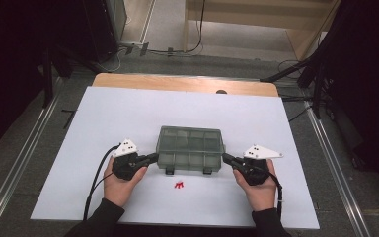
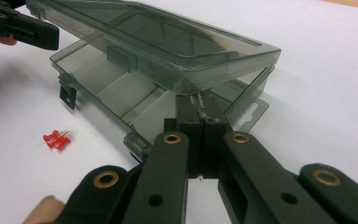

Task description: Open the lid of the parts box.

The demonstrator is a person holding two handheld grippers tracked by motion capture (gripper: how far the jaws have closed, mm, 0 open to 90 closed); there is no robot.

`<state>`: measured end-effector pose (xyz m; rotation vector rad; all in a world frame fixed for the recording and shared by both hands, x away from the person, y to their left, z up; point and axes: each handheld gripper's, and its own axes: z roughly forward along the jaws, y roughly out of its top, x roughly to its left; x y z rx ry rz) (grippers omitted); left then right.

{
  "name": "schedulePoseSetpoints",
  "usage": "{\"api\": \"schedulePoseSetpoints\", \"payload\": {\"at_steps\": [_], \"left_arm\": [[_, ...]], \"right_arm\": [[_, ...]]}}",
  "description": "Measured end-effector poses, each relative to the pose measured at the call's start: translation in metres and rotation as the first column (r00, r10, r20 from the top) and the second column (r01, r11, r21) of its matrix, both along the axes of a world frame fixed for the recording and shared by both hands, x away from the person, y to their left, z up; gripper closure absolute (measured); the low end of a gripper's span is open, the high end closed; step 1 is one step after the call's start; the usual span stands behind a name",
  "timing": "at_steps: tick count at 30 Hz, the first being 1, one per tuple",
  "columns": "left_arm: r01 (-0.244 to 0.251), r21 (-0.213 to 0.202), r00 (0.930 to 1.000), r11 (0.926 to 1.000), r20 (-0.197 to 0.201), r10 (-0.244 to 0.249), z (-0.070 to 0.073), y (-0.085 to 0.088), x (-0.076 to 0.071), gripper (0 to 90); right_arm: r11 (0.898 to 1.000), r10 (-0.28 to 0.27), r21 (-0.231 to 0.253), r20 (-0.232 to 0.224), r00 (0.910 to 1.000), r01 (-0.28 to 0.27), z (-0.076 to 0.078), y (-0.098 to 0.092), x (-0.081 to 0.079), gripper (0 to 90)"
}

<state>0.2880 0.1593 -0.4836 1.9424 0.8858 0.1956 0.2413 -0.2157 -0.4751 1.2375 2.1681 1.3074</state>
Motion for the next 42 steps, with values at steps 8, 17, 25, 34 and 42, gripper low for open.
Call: {"api": "schedulePoseSetpoints", "payload": {"at_steps": [8, 17, 25, 34, 42], "left_arm": [[-0.008, -0.027, 0.9997, 0.9996, 0.022, 0.008, 0.005, -0.002, 0.001, 89.4], [-0.009, -0.046, 0.9975, 0.9989, 0.069, 0.013, 0.014, -0.008, 0.005, 89.2], [-0.019, -0.083, 0.9939, 0.9963, 0.107, 0.028, 0.020, -0.011, 0.009, 89.1], [-0.045, -0.117, 0.9915, 0.9921, 0.116, 0.058, 0.028, -0.016, 0.017, 89.0], [-0.053, -0.120, 0.9893, 0.9914, 0.129, 0.069, 0.033, -0.017, 0.023, 89.0]], "right_arm": [[1.000, -0.014, 0.016, 0.020, 0.9997, 0.014, 0.002, 0.001, 0.001, 90.0], [0.999, -0.048, 0.008, 0.054, 0.9974, 0.048, 0.005, 0.004, 0.007, 90.0], [0.998, -0.062, 0.013, 0.073, 0.9954, 0.061, 0.008, 0.003, 0.012, 90.0], [0.997, -0.081, 0.022, 0.091, 0.9925, 0.079, 0.016, 0.006, 0.021, 90.0], [0.995, -0.092, 0.039, 0.097, 0.9910, 0.089, 0.019, 0.008, 0.027, 90.0]]}}
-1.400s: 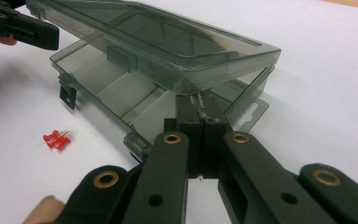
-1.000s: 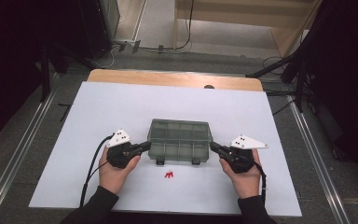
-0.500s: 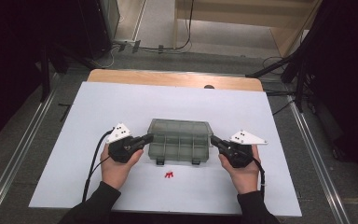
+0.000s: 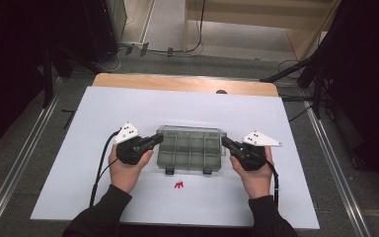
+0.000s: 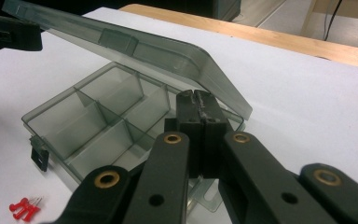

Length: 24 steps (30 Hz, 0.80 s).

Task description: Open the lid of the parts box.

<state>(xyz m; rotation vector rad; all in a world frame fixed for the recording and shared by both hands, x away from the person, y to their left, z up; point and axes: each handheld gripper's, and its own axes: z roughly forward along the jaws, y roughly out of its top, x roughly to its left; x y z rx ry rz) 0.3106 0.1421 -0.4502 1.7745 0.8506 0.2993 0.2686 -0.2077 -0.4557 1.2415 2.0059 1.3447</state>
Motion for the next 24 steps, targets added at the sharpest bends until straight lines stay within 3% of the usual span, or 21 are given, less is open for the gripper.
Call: {"api": "schedulePoseSetpoints", "payload": {"at_steps": [8, 15, 18, 19, 20, 21, 24], "left_arm": [[-0.002, 0.008, 1.0000, 1.0000, 0.002, 0.002, 0.005, 0.000, 0.007, 89.0], [0.000, 0.076, 0.9995, 0.9971, 0.033, -0.003, -0.002, 0.004, -0.001, 87.7], [-0.036, 0.090, 0.9986, 0.9953, 0.042, 0.033, -0.007, 0.010, -0.002, 73.8], [-0.077, 0.093, 0.9964, 0.9927, 0.041, 0.074, -0.008, 0.014, 0.001, 68.0], [-0.077, 0.093, 0.9964, 0.9927, 0.041, 0.074, -0.008, 0.014, 0.001, 62.5], [-0.119, 0.103, 0.9924, 0.9875, 0.044, 0.115, -0.008, 0.015, 0.006, 57.5], [-0.146, 0.130, 0.9883, 0.9807, 0.064, 0.139, -0.008, 0.012, 0.014, 46.4]], "right_arm": [[1.000, -0.009, 0.000, 0.013, 0.9999, 0.009, 0.005, 0.002, 0.006, 90.0], [1.000, -0.010, 0.003, 0.018, 0.9998, 0.010, 0.009, 0.003, 0.010, 90.0], [1.000, -0.012, 0.001, 0.021, 0.9997, 0.012, 0.011, 0.004, 0.012, 90.0], [1.000, -0.013, 0.001, 0.024, 0.9996, 0.013, 0.012, 0.004, 0.012, 90.0], [1.000, -0.013, 0.001, 0.024, 0.9996, 0.013, 0.012, 0.004, 0.012, 90.0], [1.000, -0.014, -0.001, 0.027, 0.9995, 0.014, 0.013, 0.004, 0.014, 90.0], [1.000, -0.018, 0.002, 0.030, 0.9994, 0.018, 0.014, 0.004, 0.016, 90.0]]}}
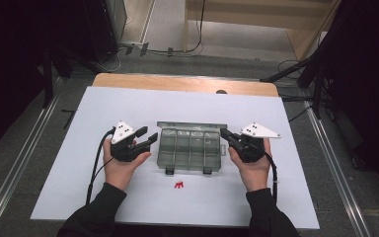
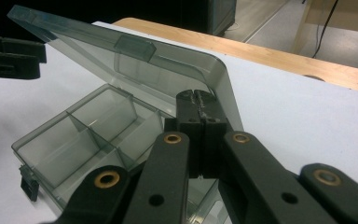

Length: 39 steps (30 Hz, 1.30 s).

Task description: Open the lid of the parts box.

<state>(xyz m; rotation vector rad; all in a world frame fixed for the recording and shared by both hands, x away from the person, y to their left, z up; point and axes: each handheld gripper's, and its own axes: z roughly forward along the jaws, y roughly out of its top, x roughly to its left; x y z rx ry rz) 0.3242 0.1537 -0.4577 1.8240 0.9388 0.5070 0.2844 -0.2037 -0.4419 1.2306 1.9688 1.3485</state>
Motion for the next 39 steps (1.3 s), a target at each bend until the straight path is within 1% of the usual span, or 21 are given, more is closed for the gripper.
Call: {"api": "schedulePoseSetpoints", "payload": {"at_steps": [1, 2, 3, 5, 8, 11, 12, 14, 17, 18, 21, 23, 27, 29, 30, 31, 32, 34, 37, 38, 39], "left_arm": [[0.000, 0.000, 1.0000, 1.0000, 0.000, 0.000, 0.000, 0.000, 0.000, 45.3], [0.012, 0.005, 0.9999, 0.9999, -0.009, -0.012, 0.000, -0.004, 0.006, 44.6], [0.016, 0.018, 0.9998, 0.9997, -0.008, -0.016, 0.000, -0.005, 0.008, 43.4], [0.016, 0.019, 0.9998, 0.9997, -0.009, -0.016, 0.000, -0.007, 0.010, 43.3], [0.021, 0.006, 0.9997, 0.9998, -0.011, -0.021, 0.001, -0.010, 0.018, 43.4], [0.026, 0.001, 0.9997, 0.9997, -0.002, -0.026, 0.004, -0.011, 0.021, 43.6], [0.031, -0.012, 0.9995, 0.9995, 0.001, -0.031, 0.006, -0.012, 0.024, 43.7], [0.035, -0.010, 0.9994, 0.9993, 0.002, -0.035, 0.007, -0.012, 0.025, 46.4], [0.050, -0.017, 0.9988, 0.9986, 0.005, -0.050, 0.008, -0.013, 0.029, 49.4], [0.052, -0.026, 0.9986, 0.9983, 0.008, -0.052, 0.009, -0.013, 0.029, 51.9], [0.061, -0.025, 0.9980, 0.9978, 0.015, -0.061, 0.010, -0.014, 0.030, 57.4], [0.079, -0.029, 0.9965, 0.9965, 0.031, -0.078, 0.012, -0.015, 0.030, 61.6], [0.084, -0.027, 0.9958, 0.9961, 0.039, -0.083, 0.012, -0.016, 0.030, 68.0], [0.071, -0.020, 0.9954, 0.9973, 0.066, -0.070, 0.014, -0.016, 0.029, 72.7], [0.071, -0.020, 0.9954, 0.9973, 0.066, -0.070, 0.014, -0.016, 0.029, 73.5], [0.069, -0.029, 0.9947, 0.9972, 0.078, -0.066, 0.015, -0.016, 0.030, 73.5], [0.071, -0.042, 0.9945, 0.9966, 0.080, -0.068, 0.016, -0.016, 0.030, 75.6], [0.076, -0.045, 0.9933, 0.9961, 0.090, -0.072, 0.018, -0.017, 0.030, 77.9], [0.074, -0.044, 0.9934, 0.9963, 0.091, -0.070, 0.018, -0.017, 0.030, 77.9], [0.070, -0.057, 0.9941, 0.9960, 0.087, -0.065, 0.019, -0.017, 0.031, 78.0], [0.069, -0.057, 0.9940, 0.9960, 0.088, -0.064, 0.019, -0.016, 0.031, 79.1]], "right_arm": [[1.000, 0.000, 0.000, -0.001, 1.0000, 0.000, 0.001, 0.000, 0.001, 90.0], [1.000, -0.001, 0.001, -0.001, 1.0000, 0.001, 0.001, 0.001, 0.001, 90.0], [1.000, -0.002, 0.001, 0.001, 1.0000, 0.002, 0.002, 0.001, 0.002, 90.0], [1.000, -0.002, -0.003, 0.005, 1.0000, 0.002, 0.003, 0.001, 0.003, 90.0], [1.000, -0.007, -0.003, 0.011, 0.9999, 0.007, 0.004, 0.001, 0.005, 90.0], [1.000, -0.008, -0.001, 0.010, 0.9999, 0.008, 0.004, 0.001, 0.006, 90.0], [1.000, -0.010, 0.000, 0.008, 0.9999, 0.010, 0.004, 0.001, 0.006, 90.0], [1.000, -0.013, -0.001, 0.014, 0.9998, 0.013, 0.005, 0.001, 0.007, 90.0], [1.000, -0.016, -0.001, 0.016, 0.9997, 0.016, 0.005, 0.001, 0.009, 90.0], [1.000, -0.020, 0.004, 0.015, 0.9997, 0.020, 0.005, 0.002, 0.009, 90.0], [1.000, -0.020, -0.002, 0.018, 0.9996, 0.020, 0.006, 0.002, 0.011, 90.0], [1.000, -0.021, -0.005, 0.025, 0.9995, 0.022, 0.006, 0.002, 0.012, 90.0], [1.000, -0.022, -0.006, 0.025, 0.9995, 0.022, 0.006, 0.003, 0.013, 90.0], [1.000, -0.028, -0.004, 0.023, 0.9993, 0.028, 0.006, 0.003, 0.014, 90.0], [1.000, -0.028, -0.004, 0.023, 0.9993, 0.028, 0.006, 0.003, 0.014, 90.0], [1.000, -0.029, -0.005, 0.026, 0.9992, 0.029, 0.006, 0.002, 0.014, 90.0], [1.000, -0.029, -0.003, 0.030, 0.9992, 0.029, 0.006, 0.001, 0.014, 90.0], [1.000, -0.027, 0.001, 0.029, 0.9992, 0.027, 0.006, -0.001, 0.013, 90.0], [1.000, -0.026, 0.016, 0.028, 0.9993, 0.026, 0.006, -0.005, 0.009, 90.0], [0.999, -0.028, 0.019, 0.032, 0.9991, 0.027, 0.005, -0.007, 0.007, 89.1], [0.999, -0.031, 0.019, 0.041, 0.9987, 0.030, 0.005, -0.009, 0.005, 87.1]]}}
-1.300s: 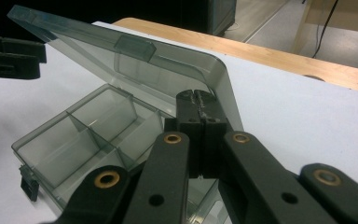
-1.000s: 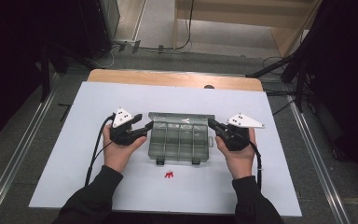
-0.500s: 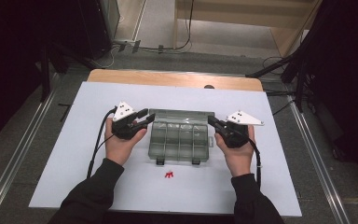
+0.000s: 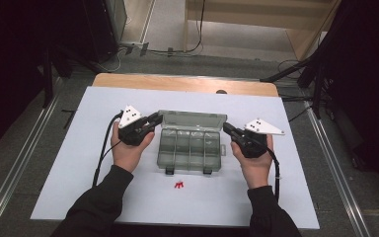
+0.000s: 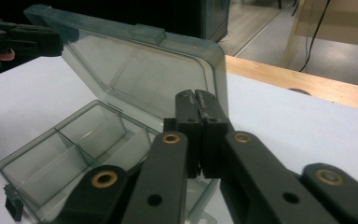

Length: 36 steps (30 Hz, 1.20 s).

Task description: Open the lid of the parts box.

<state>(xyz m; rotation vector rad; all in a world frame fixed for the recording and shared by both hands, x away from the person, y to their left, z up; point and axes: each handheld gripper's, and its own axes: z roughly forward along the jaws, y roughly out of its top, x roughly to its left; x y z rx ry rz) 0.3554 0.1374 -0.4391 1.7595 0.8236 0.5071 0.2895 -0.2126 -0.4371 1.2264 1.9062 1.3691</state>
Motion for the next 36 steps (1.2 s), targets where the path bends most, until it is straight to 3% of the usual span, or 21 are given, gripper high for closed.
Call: {"api": "schedulePoseSetpoints", "payload": {"at_steps": [4, 5, 6, 10, 12, 16, 22, 27, 31, 36], "left_arm": [[-0.002, -0.007, 1.0000, 1.0000, -0.006, 0.001, 0.000, 0.000, 0.001, 79.3], [-0.002, -0.007, 1.0000, 1.0000, -0.006, 0.001, 0.000, 0.000, 0.001, 79.3], [0.001, -0.012, 1.0000, 0.9999, -0.009, -0.001, 0.000, 0.000, 0.001, 79.3], [0.000, -0.018, 0.9999, 0.9998, -0.014, 0.000, 0.000, 0.000, 0.003, 79.3], [-0.001, -0.020, 0.9999, 0.9998, -0.016, 0.001, 0.000, 0.000, 0.004, 79.3], [0.001, -0.027, 0.9998, 0.9996, -0.019, -0.002, -0.001, 0.000, 0.006, 79.3], [-0.003, -0.020, 0.9998, 0.9998, -0.022, 0.003, 0.000, -0.001, 0.009, 79.3], [-0.006, -0.024, 0.9997, 0.9997, -0.026, 0.006, -0.001, -0.001, 0.012, 79.3], [-0.005, -0.012, 0.9995, 0.9999, -0.032, 0.004, -0.004, -0.002, 0.017, 79.3], [-0.014, 0.011, 0.9982, 0.9999, -0.058, 0.014, -0.012, -0.004, 0.023, 78.6]], "right_arm": [[0.998, -0.052, 0.036, 0.004, 0.9987, 0.051, -0.005, -0.009, -0.002, 72.6], [0.998, -0.052, 0.036, 0.004, 0.9987, 0.051, -0.005, -0.009, -0.002, 72.6], [0.995, -0.083, 0.051, 0.006, 0.9965, 0.083, -0.008, -0.012, 0.002, 62.4], [0.995, -0.080, 0.058, -0.005, 0.9968, 0.080, -0.012, -0.010, 0.012, 50.8], [0.995, -0.081, 0.051, -0.006, 0.9967, 0.081, -0.013, -0.009, 0.014, 49.7], [0.996, -0.086, 0.033, -0.004, 0.9963, 0.086, -0.017, -0.004, 0.023, 55.2], [0.998, -0.044, 0.039, 0.013, 0.9989, 0.044, -0.017, 0.003, 0.034, 65.0], [0.997, -0.061, 0.043, 0.007, 0.9981, 0.061, -0.018, 0.006, 0.038, 71.7], [0.994, -0.103, 0.025, 0.013, 0.9946, 0.102, -0.019, 0.006, 0.037, 83.0], [0.992, -0.122, 0.004, 0.016, 0.9924, 0.122, -0.020, 0.009, 0.036, 84.5]]}}
